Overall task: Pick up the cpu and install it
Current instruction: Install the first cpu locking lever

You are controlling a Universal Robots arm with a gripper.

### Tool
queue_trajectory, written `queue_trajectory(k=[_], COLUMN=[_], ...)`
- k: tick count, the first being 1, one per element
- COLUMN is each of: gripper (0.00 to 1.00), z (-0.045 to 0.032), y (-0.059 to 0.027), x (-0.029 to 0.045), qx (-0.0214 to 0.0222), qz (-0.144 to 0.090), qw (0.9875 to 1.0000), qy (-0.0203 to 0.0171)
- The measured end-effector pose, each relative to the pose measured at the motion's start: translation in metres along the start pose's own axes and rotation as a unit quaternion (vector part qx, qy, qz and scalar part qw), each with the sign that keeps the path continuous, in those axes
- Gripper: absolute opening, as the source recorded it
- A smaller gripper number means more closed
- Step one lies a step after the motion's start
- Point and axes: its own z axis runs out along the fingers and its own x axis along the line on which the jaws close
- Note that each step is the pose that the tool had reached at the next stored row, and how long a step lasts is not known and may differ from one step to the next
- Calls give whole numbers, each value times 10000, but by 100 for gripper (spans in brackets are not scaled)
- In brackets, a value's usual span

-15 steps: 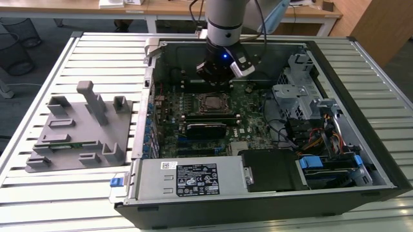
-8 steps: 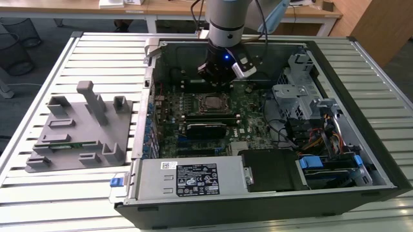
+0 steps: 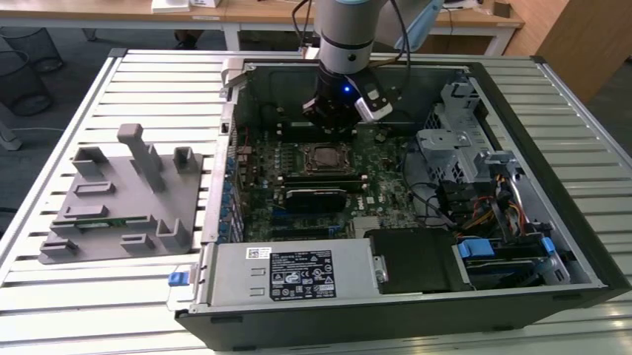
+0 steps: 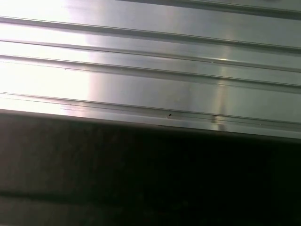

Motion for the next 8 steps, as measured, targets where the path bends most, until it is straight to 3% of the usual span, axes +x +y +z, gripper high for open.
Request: queue_trajectory(k=[8], gripper=[11], z=[-11], y=[1], x=[0], qx=[0], qz=[-1], qw=[10000], qy=[0])
